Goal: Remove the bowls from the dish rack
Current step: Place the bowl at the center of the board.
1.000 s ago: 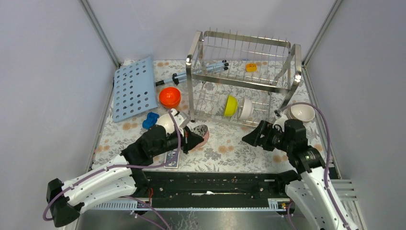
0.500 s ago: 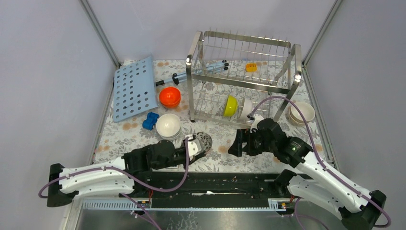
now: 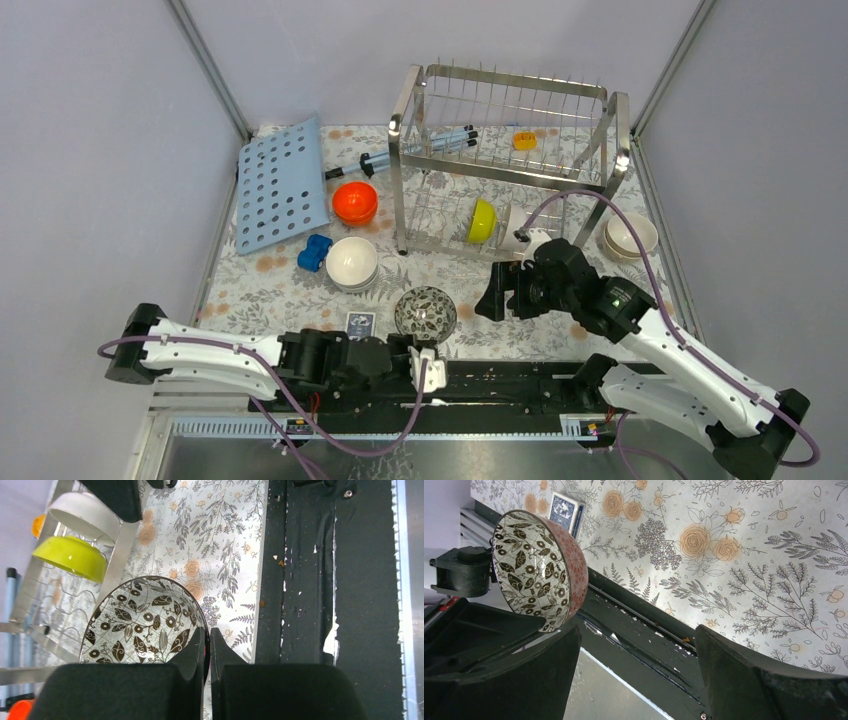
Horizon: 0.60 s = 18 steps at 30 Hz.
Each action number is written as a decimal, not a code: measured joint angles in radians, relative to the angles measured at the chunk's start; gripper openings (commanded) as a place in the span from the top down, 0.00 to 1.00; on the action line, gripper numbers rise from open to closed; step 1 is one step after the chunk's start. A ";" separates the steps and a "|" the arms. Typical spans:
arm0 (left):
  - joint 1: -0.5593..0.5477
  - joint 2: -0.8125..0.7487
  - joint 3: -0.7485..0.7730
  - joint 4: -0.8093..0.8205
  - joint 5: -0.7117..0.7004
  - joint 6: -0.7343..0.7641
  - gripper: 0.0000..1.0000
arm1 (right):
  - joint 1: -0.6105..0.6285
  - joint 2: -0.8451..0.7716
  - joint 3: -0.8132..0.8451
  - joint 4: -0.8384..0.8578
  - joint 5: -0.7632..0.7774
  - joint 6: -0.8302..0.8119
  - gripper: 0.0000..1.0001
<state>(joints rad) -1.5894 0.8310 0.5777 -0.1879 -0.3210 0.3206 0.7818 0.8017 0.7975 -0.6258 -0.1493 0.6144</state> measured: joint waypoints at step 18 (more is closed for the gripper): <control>-0.173 0.093 -0.004 0.051 -0.079 0.126 1.00 | 0.367 0.274 0.200 -0.074 0.281 -0.044 0.16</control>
<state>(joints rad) -1.7626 0.9245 0.5735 -0.1371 -0.3996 0.4461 1.1492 1.0752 0.9970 -0.6998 0.1314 0.5701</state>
